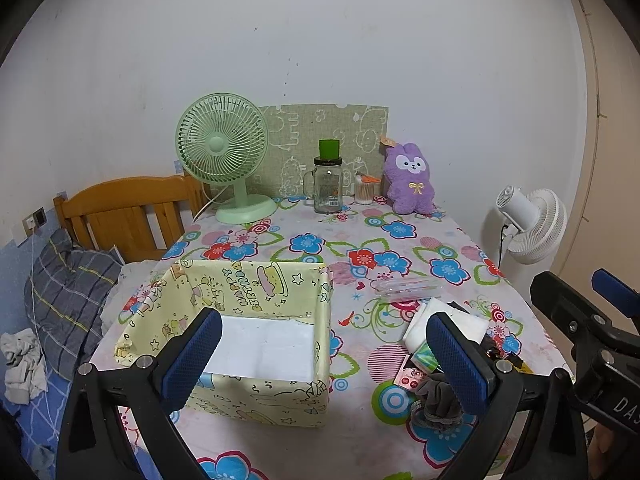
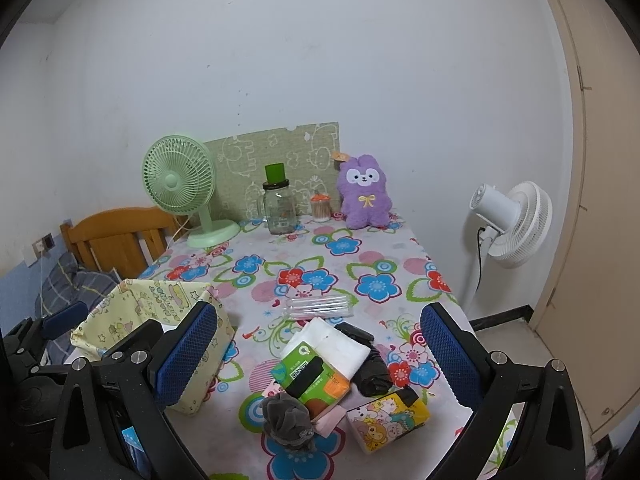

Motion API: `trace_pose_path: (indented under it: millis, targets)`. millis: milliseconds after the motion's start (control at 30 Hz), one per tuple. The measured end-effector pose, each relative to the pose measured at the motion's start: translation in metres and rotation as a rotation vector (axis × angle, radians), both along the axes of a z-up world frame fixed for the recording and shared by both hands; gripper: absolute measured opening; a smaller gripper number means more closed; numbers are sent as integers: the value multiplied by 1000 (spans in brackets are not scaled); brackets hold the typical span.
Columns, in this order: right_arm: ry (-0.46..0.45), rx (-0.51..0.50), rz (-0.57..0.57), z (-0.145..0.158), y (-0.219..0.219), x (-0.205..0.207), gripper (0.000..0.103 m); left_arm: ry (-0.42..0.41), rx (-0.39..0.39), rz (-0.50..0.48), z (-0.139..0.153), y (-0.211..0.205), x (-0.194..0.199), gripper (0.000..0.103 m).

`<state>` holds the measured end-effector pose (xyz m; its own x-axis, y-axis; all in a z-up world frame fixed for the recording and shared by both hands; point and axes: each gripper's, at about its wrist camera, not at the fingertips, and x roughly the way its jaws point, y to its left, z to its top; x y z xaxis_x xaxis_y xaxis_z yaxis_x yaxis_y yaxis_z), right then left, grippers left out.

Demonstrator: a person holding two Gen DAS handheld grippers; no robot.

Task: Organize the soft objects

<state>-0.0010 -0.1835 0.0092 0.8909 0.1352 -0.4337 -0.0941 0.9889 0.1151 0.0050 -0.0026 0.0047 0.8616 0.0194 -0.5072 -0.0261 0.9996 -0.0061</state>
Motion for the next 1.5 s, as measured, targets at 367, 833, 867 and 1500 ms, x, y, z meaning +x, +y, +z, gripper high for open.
trace_pose_path:
  millis: [367,833,867,1500]
  targets:
    - [3,1,-2,0,-1,-1,103,-1,0,-1,0,1,0,103]
    - [1,1,-4,1,-1,-1,103,-3,0,-1,-1,1,0,103]
    - [1,1,-4,1,-1,-1,103,-2,1,-1,-1,0,0,103]
    - [-2,-3,-5,3,-2,0,103,-6,-1,-4,1,-2,0,102]
